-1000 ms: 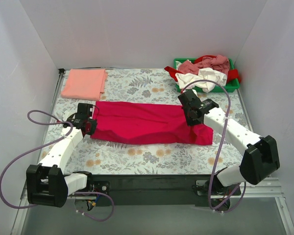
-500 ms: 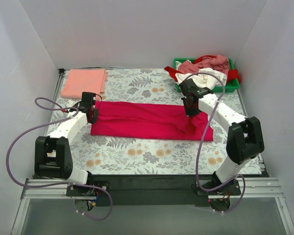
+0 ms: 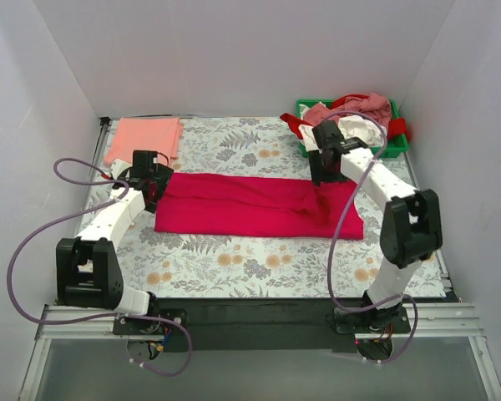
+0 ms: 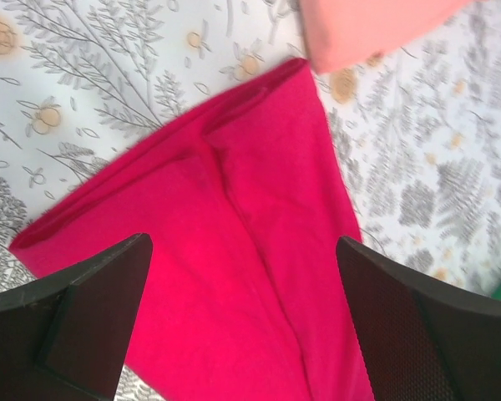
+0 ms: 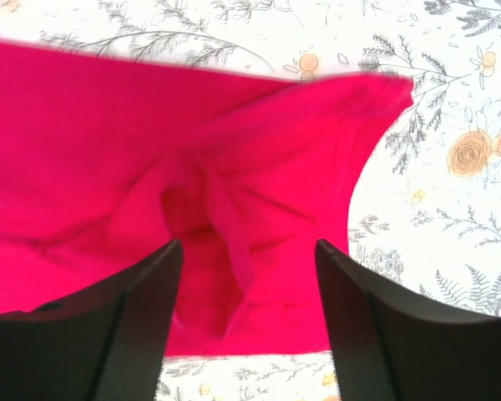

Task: Fold and stack the t-shirts
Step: Fold the tshirt

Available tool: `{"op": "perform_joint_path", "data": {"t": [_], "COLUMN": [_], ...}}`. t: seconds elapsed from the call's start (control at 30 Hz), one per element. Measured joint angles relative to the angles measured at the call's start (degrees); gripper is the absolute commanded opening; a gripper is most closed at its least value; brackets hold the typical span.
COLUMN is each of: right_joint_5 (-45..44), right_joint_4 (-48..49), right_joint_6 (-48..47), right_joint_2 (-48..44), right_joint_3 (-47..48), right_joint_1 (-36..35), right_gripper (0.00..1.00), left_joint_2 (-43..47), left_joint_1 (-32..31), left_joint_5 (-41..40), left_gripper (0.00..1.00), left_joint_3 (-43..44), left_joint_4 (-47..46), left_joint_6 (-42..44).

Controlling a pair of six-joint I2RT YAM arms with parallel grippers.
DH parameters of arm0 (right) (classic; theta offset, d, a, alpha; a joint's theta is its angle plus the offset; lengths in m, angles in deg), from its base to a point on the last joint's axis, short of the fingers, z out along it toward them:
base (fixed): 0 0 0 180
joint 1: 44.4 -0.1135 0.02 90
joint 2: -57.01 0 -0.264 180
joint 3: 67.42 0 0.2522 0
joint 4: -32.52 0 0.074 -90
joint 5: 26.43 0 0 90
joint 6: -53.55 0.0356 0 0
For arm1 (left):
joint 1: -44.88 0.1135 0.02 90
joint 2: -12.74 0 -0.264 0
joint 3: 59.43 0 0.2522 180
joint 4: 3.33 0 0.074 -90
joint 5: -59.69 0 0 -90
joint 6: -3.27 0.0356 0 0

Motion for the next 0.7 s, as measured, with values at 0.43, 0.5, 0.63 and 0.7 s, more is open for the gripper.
{"op": "perform_joint_path", "data": {"t": [0.43, 0.5, 0.63, 0.7], "right_joint_5": [32.70, 34.29, 33.51, 31.47], "right_joint_4": [17.77, 19.30, 22.88, 23.71], "right_joint_6": [2.03, 2.71, 3.72, 3.87], "right_joint_2": [-25.83, -23.82, -19.39, -17.25], "right_joint_3": [-33.75, -34.05, -33.88, -33.46], "right_joint_1": [-3.85, -5.31, -6.71, -6.80], "right_gripper": [0.98, 0.98, 0.98, 0.98], "left_joint_2": [3.23, 1.27, -0.57, -0.59], "left_joint_1": [-1.68, -2.16, -2.38, -2.34], "left_joint_5": [19.02, 20.72, 22.34, 22.32], "left_gripper": [0.95, 0.96, 0.96, 0.96], "left_joint_3": [-14.32, -14.49, -15.21, -15.37], "left_joint_4": [-10.27, -11.32, -13.33, -13.81], "left_joint_6": [4.92, 5.49, 6.12, 6.19]}}
